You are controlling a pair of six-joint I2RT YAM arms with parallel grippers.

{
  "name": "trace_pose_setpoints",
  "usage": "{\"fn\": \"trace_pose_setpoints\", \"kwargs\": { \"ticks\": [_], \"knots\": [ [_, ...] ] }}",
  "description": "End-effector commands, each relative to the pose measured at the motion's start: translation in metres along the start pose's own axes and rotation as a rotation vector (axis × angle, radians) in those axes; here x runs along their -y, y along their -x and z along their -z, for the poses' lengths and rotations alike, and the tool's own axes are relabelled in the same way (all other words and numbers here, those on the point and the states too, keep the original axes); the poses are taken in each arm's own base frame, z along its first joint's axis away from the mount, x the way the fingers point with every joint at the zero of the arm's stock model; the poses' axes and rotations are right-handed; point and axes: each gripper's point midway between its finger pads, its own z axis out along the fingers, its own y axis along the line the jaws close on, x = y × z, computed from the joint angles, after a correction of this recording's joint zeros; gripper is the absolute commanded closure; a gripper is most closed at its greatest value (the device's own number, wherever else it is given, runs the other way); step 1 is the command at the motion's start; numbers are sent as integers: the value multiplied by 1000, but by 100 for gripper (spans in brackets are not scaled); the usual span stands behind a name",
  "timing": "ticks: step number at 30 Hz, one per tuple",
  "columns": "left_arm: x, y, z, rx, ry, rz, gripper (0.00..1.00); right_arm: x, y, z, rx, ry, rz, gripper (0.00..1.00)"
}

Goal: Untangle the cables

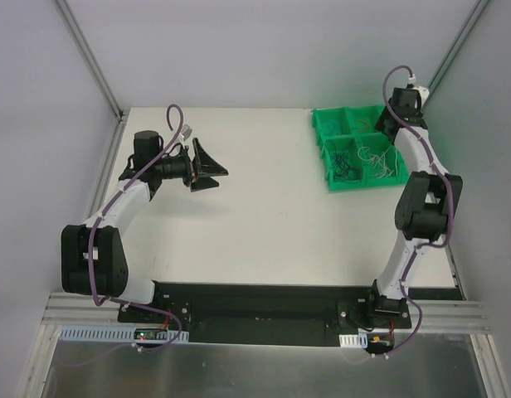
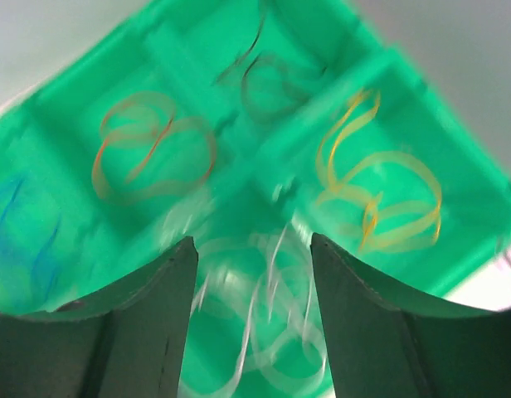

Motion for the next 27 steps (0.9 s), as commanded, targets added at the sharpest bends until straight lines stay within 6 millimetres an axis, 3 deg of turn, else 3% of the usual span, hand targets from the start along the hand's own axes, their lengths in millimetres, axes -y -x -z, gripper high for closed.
{"fn": "trace_pose_setpoints", "kwargs": {
  "ticks": [1, 3, 5, 8, 12, 16, 22, 27],
  "knots": [
    [15, 0, -7, -28, -44, -107, 2, -35, 24, 120, 136, 175, -37, 39],
    [15, -4, -11, -38, -42, -127, 2, -48, -15, 148, 77, 252, -44, 38],
    [19, -12, -18, -58, -44, -166, 2, -56, -68, 171, -9, 350, -26, 37],
    [26, -24, -27, -84, -46, -245, 2, -64, -110, 213, -27, 458, 31, 33],
    [40, -35, -31, -74, -43, -364, 2, -52, -147, 257, -35, 541, 81, 29],
    [56, -43, -28, -34, -39, -508, 2, -28, -169, 288, -17, 606, 46, 24],
    [83, -49, -9, 104, -12, -764, 1, -1, -177, 331, 114, 739, -33, 0],
    [105, -55, 13, 258, 26, -913, 1, 14, -168, 366, 244, 850, -130, 4]
  ]
}}
